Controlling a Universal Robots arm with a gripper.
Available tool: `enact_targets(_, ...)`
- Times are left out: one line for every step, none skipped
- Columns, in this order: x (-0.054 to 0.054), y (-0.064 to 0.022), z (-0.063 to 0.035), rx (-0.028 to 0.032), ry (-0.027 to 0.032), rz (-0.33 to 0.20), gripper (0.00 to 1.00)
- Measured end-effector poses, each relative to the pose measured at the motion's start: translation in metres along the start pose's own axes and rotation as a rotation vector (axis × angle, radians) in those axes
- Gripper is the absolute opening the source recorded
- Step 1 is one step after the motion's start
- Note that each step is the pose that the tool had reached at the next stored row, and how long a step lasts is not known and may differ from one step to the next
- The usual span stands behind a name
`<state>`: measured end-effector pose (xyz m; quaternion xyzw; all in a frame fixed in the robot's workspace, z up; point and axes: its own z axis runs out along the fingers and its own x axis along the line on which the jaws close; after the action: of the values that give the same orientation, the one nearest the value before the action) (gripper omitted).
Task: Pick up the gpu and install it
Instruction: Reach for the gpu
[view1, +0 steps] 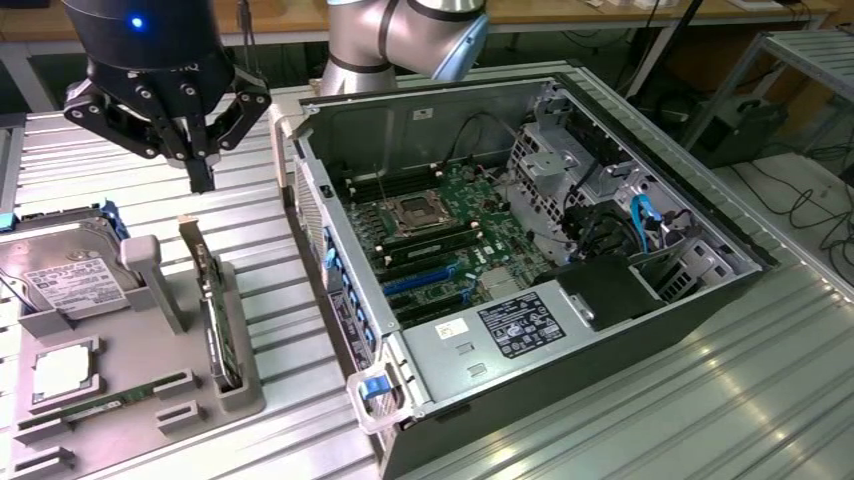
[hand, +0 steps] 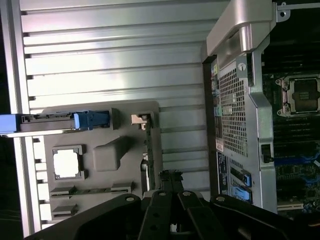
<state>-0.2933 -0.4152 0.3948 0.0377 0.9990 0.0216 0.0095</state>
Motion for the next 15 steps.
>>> enact_targets(0.001,-0.0003,0.0,0.0001,0.0001,0.0,0.11)
enact_targets(0.002,-0.0006,0.0,0.0,0.0,0.0,0.11)
enact_targets(0.004,-0.0009,0.0,0.0001,0.0001,0.0,0.11)
enact_targets(0.005,-0.0011,0.0,0.0001,0.0002,0.0,0.11)
enact_targets(0.006,-0.0015,0.0,0.0001,0.0003,0.0,0.11)
enact_targets(0.007,-0.0018,0.0,0.0001,0.0003,0.0,0.11)
enact_targets(0.008,-0.0021,0.0,0.0001,0.0003,0.0,0.11)
enact_targets(0.009,-0.0023,0.0,0.0001,0.0004,0.0,0.11)
enact_targets(0.01,-0.0027,0.0,0.0001,0.0004,0.0,0.11)
enact_targets(0.012,-0.003,0.0001,0.0,0.0004,0.0,0.11)
enact_targets(0.013,-0.0033,0.0,0.0001,0.0005,0.0,0.11)
enact_targets(0.014,-0.0036,0.0,0.0001,0.0005,0.0,0.11)
enact_targets(0.015,-0.004,0.0,0.0001,0.0006,0.0,0.11)
enact_targets(0.016,-0.0043,0.0001,0.0001,0.0006,0.0,0.11)
enact_targets(0.017,-0.0046,0.0001,0.0,0.0006,0.0,0.11)
